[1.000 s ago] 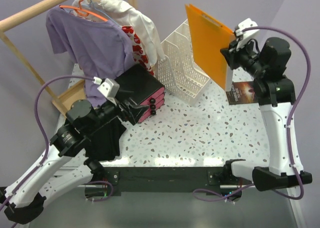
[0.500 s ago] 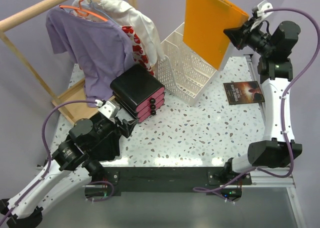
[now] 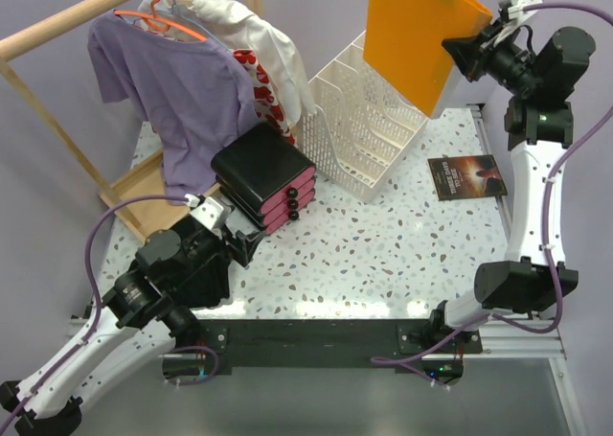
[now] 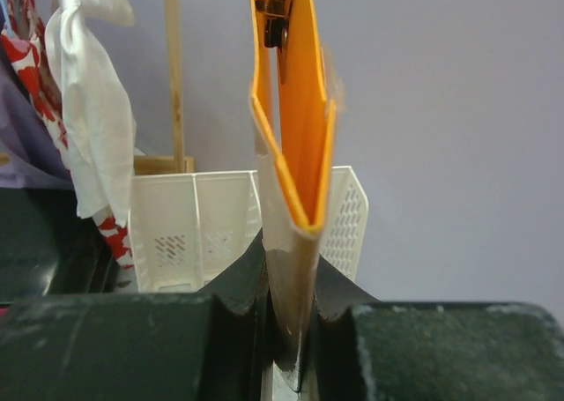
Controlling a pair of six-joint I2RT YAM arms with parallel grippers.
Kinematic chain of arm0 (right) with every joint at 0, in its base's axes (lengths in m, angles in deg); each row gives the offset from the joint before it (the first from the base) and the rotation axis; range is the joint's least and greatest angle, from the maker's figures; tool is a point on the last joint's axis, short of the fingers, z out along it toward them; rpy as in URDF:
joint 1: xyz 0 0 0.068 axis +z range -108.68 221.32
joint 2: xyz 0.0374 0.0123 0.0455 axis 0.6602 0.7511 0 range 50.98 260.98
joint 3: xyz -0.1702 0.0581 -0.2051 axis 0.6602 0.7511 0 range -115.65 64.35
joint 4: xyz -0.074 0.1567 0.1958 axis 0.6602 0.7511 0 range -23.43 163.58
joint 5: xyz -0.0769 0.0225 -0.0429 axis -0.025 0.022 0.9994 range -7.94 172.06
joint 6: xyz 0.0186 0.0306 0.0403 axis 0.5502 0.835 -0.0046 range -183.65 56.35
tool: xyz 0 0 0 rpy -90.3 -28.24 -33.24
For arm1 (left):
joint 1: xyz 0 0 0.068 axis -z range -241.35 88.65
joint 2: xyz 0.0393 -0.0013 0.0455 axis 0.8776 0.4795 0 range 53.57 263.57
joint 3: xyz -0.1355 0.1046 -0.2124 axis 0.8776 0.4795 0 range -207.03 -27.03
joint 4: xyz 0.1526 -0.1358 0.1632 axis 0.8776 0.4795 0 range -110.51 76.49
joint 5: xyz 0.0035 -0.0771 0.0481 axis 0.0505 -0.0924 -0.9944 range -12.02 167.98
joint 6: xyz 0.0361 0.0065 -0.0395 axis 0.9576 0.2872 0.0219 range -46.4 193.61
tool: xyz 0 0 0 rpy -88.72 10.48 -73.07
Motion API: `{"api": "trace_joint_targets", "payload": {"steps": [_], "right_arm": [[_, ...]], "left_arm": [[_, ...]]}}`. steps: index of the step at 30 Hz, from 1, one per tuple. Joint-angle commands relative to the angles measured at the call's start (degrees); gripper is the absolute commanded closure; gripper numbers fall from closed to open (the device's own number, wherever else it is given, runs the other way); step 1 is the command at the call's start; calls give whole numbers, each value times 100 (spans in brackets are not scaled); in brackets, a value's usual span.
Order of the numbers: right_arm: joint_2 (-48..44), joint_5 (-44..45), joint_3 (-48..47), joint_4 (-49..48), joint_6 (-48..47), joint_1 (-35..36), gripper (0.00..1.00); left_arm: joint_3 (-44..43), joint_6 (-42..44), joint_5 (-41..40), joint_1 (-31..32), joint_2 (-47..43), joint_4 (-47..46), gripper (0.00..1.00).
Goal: Organize the desk
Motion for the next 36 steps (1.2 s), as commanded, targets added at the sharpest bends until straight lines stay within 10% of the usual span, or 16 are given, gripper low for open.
{"api": "trace_joint_targets", "payload": {"steps": [1, 36], "right_arm": [[-265, 291, -440, -51, -152, -24, 100], [878, -1757, 825, -1984, 938, 29, 100]], "left_arm": [[22, 124, -97, -18, 63, -251, 0], [57, 133, -150, -18, 168, -225, 0]]}}
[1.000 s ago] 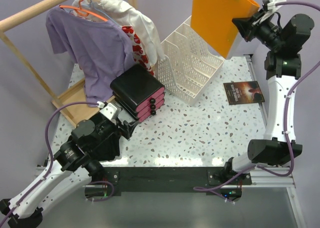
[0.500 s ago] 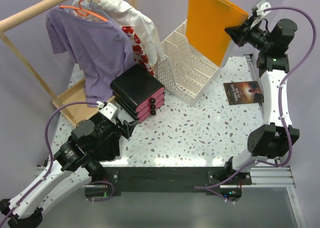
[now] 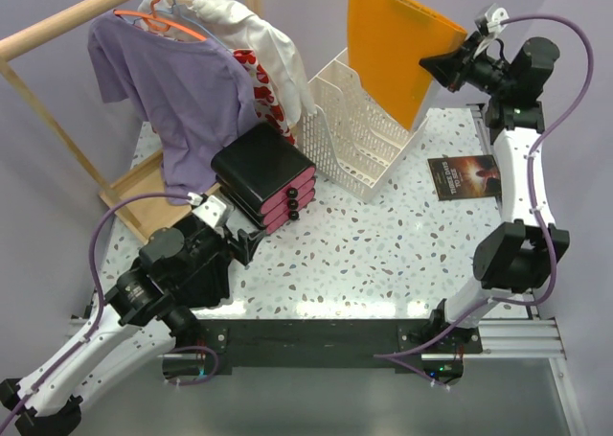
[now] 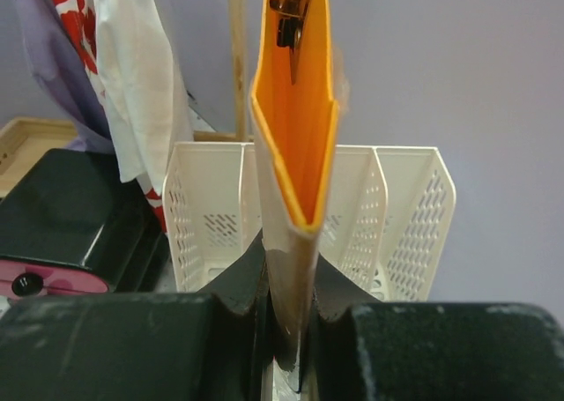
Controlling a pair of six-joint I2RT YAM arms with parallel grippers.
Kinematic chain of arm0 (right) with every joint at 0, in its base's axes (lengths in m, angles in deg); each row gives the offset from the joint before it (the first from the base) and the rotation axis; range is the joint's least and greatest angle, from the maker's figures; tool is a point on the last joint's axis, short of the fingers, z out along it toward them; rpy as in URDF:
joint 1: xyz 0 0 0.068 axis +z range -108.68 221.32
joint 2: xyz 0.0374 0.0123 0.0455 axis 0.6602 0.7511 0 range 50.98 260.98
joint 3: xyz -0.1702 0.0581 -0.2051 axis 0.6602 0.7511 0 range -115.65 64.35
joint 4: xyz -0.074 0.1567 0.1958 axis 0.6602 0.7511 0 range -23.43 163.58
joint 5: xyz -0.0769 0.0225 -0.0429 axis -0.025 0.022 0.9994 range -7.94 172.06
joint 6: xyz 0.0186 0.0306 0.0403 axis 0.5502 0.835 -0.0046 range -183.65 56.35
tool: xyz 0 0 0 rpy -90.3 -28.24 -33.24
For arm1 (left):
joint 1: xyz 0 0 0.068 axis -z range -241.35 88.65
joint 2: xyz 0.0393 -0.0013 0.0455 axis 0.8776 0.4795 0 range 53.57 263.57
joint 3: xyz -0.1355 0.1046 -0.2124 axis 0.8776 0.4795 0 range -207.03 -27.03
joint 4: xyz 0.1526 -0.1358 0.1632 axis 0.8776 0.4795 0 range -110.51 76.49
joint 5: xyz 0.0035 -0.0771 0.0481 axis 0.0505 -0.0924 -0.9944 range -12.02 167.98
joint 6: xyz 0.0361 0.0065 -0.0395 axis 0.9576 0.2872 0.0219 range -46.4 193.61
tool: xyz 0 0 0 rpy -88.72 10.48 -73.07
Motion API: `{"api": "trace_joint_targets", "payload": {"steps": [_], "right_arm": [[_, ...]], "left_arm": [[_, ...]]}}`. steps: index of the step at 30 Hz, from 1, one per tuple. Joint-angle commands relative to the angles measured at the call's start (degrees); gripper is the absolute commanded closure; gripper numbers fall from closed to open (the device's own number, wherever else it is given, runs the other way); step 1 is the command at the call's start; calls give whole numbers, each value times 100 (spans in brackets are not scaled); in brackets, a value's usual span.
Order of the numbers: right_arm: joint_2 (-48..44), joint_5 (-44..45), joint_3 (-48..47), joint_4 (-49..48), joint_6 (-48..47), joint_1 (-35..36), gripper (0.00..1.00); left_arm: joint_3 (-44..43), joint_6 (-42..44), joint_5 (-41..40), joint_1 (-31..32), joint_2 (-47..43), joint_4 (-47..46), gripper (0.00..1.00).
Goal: Organize the desk
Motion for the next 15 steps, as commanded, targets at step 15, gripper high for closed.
{"api": "trace_joint_targets", "payload": {"steps": [15], "right_arm": [[1147, -797, -508, -634, 249, 18, 100]], "left_arm": [[55, 124, -98, -18, 257, -253, 0]]}}
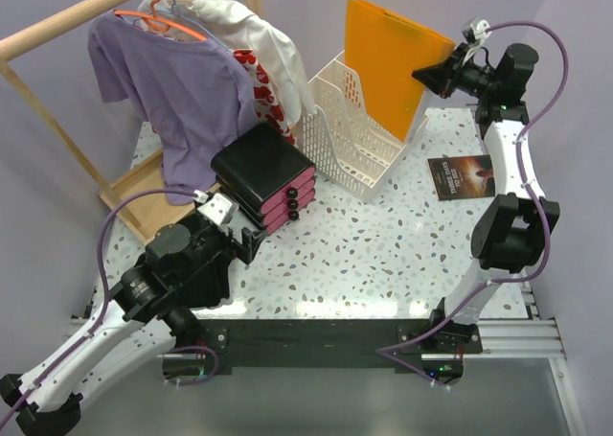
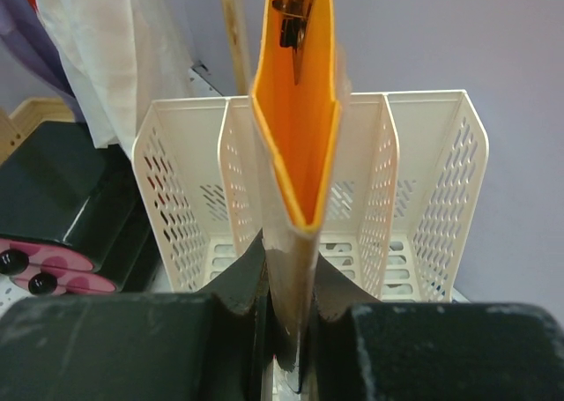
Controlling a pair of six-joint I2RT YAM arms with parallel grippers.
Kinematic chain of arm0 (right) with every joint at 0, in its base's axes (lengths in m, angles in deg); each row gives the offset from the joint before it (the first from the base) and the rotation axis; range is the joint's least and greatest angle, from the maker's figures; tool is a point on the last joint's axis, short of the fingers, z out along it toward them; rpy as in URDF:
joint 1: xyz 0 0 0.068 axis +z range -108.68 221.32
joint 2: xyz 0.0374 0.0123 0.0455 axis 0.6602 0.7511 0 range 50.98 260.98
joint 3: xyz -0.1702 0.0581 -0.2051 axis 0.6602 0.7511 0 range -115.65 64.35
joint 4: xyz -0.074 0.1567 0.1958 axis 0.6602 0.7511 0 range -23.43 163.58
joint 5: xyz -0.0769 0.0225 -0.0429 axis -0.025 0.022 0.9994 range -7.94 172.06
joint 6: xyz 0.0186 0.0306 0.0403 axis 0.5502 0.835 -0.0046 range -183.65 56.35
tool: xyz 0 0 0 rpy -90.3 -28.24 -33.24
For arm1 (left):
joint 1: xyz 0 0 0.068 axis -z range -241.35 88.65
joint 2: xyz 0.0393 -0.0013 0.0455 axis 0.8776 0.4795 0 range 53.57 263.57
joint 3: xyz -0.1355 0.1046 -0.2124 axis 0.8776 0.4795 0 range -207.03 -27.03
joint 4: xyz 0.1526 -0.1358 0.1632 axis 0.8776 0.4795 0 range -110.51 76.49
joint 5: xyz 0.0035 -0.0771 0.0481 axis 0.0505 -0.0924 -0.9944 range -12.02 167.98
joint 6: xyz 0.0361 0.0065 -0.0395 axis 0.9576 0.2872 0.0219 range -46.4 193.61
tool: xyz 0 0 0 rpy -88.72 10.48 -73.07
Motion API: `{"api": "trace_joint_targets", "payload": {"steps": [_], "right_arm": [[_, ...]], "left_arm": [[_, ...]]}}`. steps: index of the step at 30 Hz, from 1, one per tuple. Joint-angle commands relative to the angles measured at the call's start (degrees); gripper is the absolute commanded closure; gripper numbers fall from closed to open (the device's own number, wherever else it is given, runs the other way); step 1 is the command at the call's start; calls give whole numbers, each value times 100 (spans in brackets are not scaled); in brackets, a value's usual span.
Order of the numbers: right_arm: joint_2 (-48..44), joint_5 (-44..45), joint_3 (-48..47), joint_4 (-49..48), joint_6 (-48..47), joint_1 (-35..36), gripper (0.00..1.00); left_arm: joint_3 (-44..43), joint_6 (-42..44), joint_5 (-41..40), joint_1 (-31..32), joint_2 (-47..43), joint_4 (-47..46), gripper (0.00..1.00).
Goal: Organize the desk
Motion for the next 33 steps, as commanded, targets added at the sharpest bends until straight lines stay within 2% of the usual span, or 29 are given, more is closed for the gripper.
{"api": "trace_joint_targets", "payload": {"steps": [1, 10, 16, 23, 24, 25, 27, 30, 31, 33], "right_arm": [[293, -421, -537, -350, 177, 29, 100], [943, -535, -810, -893, 18, 20, 100], [1339, -746, -977, -1929, 475, 20, 100], [1682, -728, -1145, -2186, 766, 20, 99], [1682, -685, -1092, -2178, 739, 20, 95], [1665, -658, -1022, -2178, 704, 20, 84], [1568, -614, -802, -2073, 520, 29, 79], [1411, -439, -670, -1478, 38, 11, 56], [1332, -264, -644, -1283, -286, 3, 40], [1086, -62, -529, -801, -638, 2, 27]], "left_arm": [[63, 124, -61, -18, 45, -262, 0], [64, 124, -87, -18, 115, -245, 0], [72, 124, -105, -18, 168, -253, 0], [63, 132, -105, -18, 229, -245, 0], [63, 133, -105, -18, 238, -245, 0], [63, 124, -113, -18, 229, -227, 0], [63, 132, -113, -18, 221, -245, 0], [63, 124, -105, -18, 203, -236, 0], [63, 132, -96, -18, 203, -227, 0], [63, 124, -78, -10, 185, -227, 0]]}}
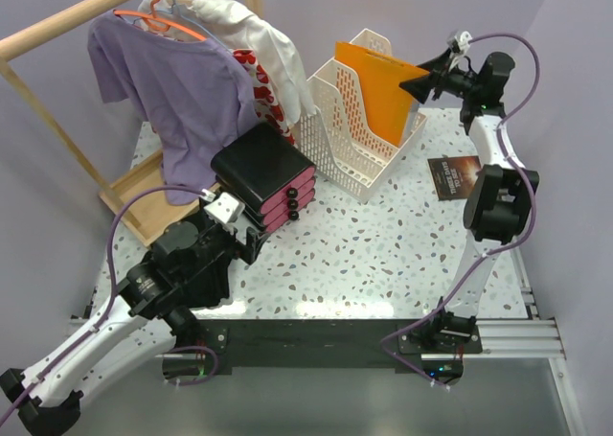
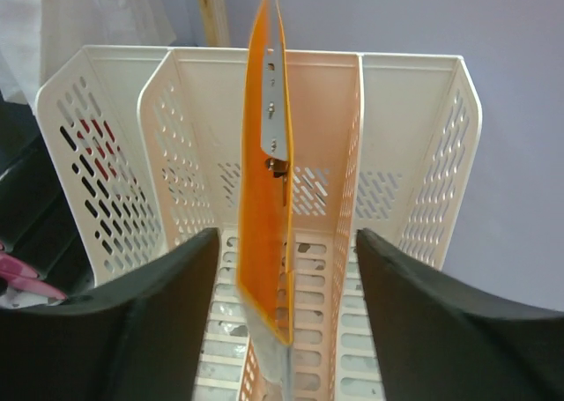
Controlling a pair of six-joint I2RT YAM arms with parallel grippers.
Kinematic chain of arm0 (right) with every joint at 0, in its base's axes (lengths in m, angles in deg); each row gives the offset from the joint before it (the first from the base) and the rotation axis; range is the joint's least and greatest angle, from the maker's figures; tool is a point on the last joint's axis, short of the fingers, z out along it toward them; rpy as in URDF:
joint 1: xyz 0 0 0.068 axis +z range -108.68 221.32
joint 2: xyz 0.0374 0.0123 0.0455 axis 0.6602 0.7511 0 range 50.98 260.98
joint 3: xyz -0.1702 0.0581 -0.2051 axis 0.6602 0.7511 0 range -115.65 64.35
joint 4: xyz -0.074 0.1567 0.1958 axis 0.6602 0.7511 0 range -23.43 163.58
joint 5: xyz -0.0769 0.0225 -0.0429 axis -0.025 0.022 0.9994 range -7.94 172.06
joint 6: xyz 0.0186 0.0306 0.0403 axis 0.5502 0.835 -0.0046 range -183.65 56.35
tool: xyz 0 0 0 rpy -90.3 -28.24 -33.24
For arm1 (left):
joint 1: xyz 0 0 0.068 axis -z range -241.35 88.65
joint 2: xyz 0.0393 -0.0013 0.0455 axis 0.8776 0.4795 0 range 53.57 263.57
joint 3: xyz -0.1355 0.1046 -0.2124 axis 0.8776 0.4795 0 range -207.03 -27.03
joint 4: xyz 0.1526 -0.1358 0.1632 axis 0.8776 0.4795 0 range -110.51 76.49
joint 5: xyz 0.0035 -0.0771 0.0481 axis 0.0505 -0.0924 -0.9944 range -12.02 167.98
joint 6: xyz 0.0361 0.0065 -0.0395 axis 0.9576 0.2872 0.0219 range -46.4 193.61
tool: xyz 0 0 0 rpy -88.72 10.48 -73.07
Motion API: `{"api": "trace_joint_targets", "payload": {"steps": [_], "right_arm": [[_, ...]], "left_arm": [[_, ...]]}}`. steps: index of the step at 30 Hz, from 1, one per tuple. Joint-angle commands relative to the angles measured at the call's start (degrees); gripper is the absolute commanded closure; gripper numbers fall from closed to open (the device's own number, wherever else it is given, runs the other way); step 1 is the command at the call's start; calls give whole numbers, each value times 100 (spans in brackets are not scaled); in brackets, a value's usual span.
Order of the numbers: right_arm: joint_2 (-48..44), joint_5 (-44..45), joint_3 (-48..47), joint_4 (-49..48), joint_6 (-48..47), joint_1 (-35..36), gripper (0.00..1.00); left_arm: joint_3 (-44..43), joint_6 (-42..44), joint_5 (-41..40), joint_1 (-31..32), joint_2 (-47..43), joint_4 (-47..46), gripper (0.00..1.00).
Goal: Organize the desk
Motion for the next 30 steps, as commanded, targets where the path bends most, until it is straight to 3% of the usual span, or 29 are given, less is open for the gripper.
{"api": "trace_joint_targets", "payload": {"steps": [1, 9, 17, 21, 25, 30], "right_arm": [[-694, 479, 205, 751, -1120, -19, 22], [-2161, 2200, 934, 3130, -2501, -46, 9], [-3453, 4073, 2489, 4505, -3592, -81, 1], [-3525, 4496, 3017, 5075, -4285, -169, 1], [-3367, 4978, 3395, 5568, -6047, -195, 1], [-2840, 5340, 3265, 5946, -6739, -371, 1]], "left_arm": [[-15, 132, -43, -10, -46, -238, 0], [-33, 98, -105, -18, -117, -203, 0], [-59, 71, -131, -18, -239, -168, 0], [-50, 62, -149, -18, -319, -159, 0], [-50, 53, -131, -18, -336, -150, 0], [-59, 45, -122, -18, -310, -141, 0]]}}
